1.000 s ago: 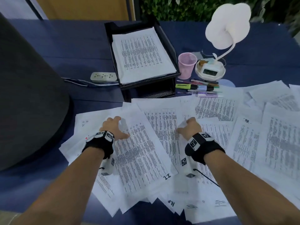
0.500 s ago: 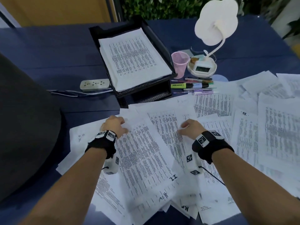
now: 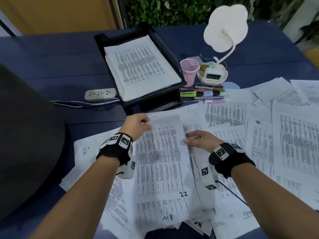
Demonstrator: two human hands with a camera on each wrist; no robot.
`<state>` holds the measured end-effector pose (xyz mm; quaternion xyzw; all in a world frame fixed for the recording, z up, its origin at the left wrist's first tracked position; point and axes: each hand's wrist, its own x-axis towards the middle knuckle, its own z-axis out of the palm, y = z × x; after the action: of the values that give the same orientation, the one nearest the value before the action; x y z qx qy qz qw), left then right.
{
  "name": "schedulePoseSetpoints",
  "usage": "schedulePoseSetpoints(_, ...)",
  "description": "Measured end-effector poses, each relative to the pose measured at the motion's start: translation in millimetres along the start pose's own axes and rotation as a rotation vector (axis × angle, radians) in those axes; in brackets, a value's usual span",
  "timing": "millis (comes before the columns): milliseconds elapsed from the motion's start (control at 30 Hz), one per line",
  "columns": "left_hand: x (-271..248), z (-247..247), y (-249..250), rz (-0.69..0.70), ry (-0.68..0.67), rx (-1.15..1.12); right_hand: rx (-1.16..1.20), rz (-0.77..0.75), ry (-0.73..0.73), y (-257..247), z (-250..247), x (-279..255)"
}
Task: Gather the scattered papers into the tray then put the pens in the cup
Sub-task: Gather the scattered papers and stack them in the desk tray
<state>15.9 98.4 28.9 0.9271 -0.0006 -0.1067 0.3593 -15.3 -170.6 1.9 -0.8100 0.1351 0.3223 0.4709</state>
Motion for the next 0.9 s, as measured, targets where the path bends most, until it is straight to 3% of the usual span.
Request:
schedulePoseSetpoints(167,5,22,30,0.176,0.002,-0.065,0.116,-0.018,0.067,4,-4,-4)
schedulePoseSetpoints(267,13,33,18,0.164,0.072,-0.007,-0.003,0.036,0.203,9,-16,-5)
schedulePoseSetpoints(333,17,38,2,0.031,0.119,0.087,-0.112,0.085,0.283,13,-26,-2)
schedulePoseSetpoints(433,14,42,-18,-0.298,0.137,0.248,-0.196,0.177,0.275,18,-33,5)
schedulePoseSetpoints(500,12,42,-24,-0.467,0.142,0.219,-0.203,0.199,0.272,18,-34,8)
schedulePoseSetpoints(567,13,43,-30,-0.523,0.179,0.125,-0.218,0.207,0.261,18,-36,10)
schedulePoseSetpoints(733,9,45,-32,-0.324,0.495,-0.256,-0.179,0.206,0.229,19,-44,13)
schedulePoseSetpoints(800,7,45,-31,-0.275,0.460,-0.288,-0.155,0.200,0.220,20,-47,11)
schedulePoseSetpoints(900,11,49,-34,-0.245,0.412,-0.146,-0.129,0.193,0.221,19,-47,10)
